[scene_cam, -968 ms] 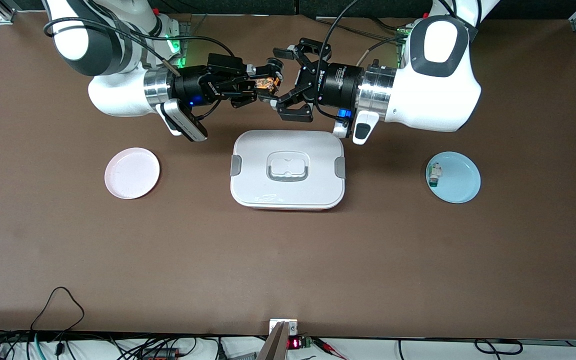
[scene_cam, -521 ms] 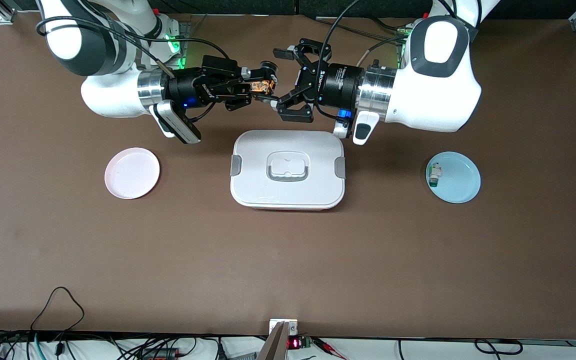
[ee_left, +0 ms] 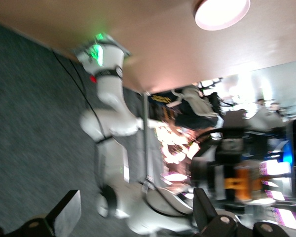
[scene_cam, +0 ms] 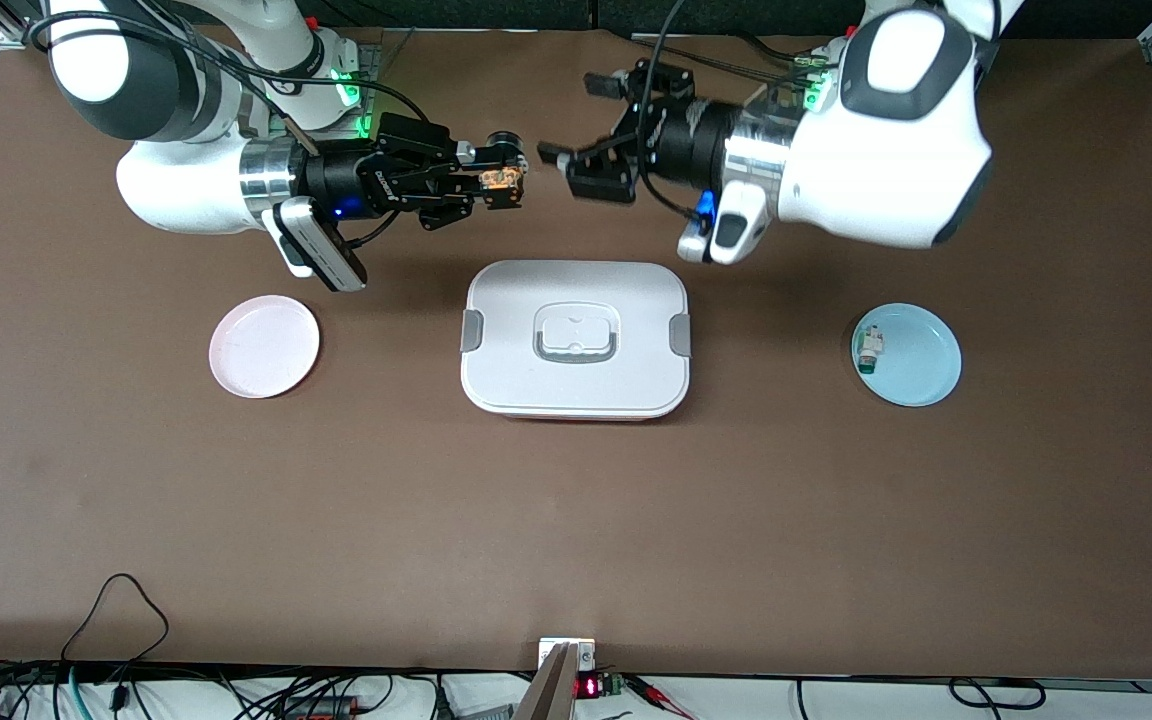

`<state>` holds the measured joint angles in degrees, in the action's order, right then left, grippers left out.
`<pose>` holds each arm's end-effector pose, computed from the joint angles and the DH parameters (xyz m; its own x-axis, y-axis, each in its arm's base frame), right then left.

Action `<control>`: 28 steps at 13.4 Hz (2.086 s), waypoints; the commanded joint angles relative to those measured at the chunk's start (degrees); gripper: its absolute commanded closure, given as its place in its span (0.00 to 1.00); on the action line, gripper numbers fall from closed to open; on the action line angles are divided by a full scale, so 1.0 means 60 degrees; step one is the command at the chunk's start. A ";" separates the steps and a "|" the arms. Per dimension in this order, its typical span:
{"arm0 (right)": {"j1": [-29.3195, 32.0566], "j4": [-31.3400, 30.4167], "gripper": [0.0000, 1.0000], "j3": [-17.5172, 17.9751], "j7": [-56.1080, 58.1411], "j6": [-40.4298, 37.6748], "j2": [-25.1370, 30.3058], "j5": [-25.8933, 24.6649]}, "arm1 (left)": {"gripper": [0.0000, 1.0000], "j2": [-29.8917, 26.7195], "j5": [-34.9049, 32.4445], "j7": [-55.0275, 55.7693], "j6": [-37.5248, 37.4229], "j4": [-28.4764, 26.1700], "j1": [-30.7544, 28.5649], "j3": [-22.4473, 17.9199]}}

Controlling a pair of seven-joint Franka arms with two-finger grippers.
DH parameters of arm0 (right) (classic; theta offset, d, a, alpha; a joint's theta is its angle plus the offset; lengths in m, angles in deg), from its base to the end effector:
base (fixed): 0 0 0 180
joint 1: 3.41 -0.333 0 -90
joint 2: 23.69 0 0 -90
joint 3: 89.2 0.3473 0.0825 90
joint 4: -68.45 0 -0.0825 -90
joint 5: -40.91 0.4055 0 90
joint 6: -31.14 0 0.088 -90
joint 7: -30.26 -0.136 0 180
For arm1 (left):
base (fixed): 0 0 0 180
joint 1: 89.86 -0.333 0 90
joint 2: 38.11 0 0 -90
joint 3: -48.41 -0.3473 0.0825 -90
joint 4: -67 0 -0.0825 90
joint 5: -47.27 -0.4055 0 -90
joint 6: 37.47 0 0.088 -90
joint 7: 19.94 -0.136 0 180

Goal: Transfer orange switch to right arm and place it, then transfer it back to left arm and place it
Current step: 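Open the left gripper and withdraw it while the right gripper holds the switch, then carry the switch to the white plate while the left gripper retracts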

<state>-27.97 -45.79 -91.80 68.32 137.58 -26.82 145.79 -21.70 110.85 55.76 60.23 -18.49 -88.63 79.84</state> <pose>0.5376 0.3273 0.5295 0.9912 -0.0028 0.1321 0.1318 0.0867 -0.9875 0.5361 -0.4131 0.6053 0.2552 0.2255 -0.9402 0.8582 -0.5009 0.1128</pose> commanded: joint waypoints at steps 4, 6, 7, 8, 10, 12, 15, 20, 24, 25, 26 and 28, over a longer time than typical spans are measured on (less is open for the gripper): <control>0.0459 0.0070 0.73 0.0037 -0.0030 -0.0044 0.0403 -0.2488 | 0.00 -0.0727 -0.2113 -0.2564 -0.1455 -0.0063 -0.0014 0.0064; 0.0649 0.0128 0.73 0.0023 0.0000 -0.0044 0.0550 -0.3952 | 0.00 -0.1048 -0.2945 -0.3238 -0.2406 -0.0063 -0.0161 -0.0110; 0.0752 0.0216 0.73 0.0023 0.0058 -0.0073 0.0580 -0.4786 | 0.00 -0.1282 -0.3922 -0.3982 -0.2860 -0.0092 -0.0408 -0.0039; 0.0898 0.0289 0.73 0.0023 0.0073 -0.0189 0.0580 -0.5708 | 0.00 -0.1415 -0.4846 -0.5048 -0.3227 -0.0165 -0.0512 -0.0009; 0.1147 0.0451 0.73 0.0023 0.0204 -0.0453 0.0580 -0.7218 | 0.00 -0.1402 -0.6197 -0.6416 -0.3290 -0.0239 -0.0498 0.0006; 0.1266 0.0597 0.73 -0.0181 0.0554 -0.0746 0.0565 -0.8814 | 0.00 -0.1372 -0.7195 -0.7237 -0.3261 -0.0253 -0.0498 0.0006; 0.1266 0.0642 0.73 -0.0752 0.1549 -0.0937 0.0551 -1.1540 | 0.00 -0.1372 -0.8193 -0.8103 -0.3129 -0.0239 -0.0731 -0.0068; 0.1237 0.0627 0.73 -0.0871 0.2781 -0.0894 0.0229 -1.5537 | 0.00 -0.1489 -0.8312 -1.1844 -0.3143 -0.0253 -0.0136 -0.2987; 0.1251 0.0539 0.72 -0.0827 0.4495 -0.0632 -0.0371 -1.8544 | 0.00 -0.1825 -0.8967 -1.4138 -0.3187 -0.0297 0.0161 -0.4402; 0.1251 0.0452 0.71 -0.0827 0.4642 -0.0369 -0.0503 -1.8912 | 0.00 -0.1957 -0.9479 -1.4343 -0.3173 -0.0283 0.0176 -0.4505; 0.1266 0.0176 0.71 -0.0827 0.4832 0.0170 -0.0577 -1.9118 | 0.00 -0.2060 -0.9861 -1.4621 -0.3172 -0.0268 0.0190 -0.4666; 0.1455 -0.0527 0.71 -0.0842 0.5023 0.1196 -0.0577 -1.9179 | 0.00 -0.2251 -1.0259 -1.4800 -0.3143 -0.0283 0.0249 -0.5046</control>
<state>-20.49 -45.15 -97.21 96.32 140.18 -30.96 32.07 -32.74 52.15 -30.80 41.07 -18.96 -88.65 52.20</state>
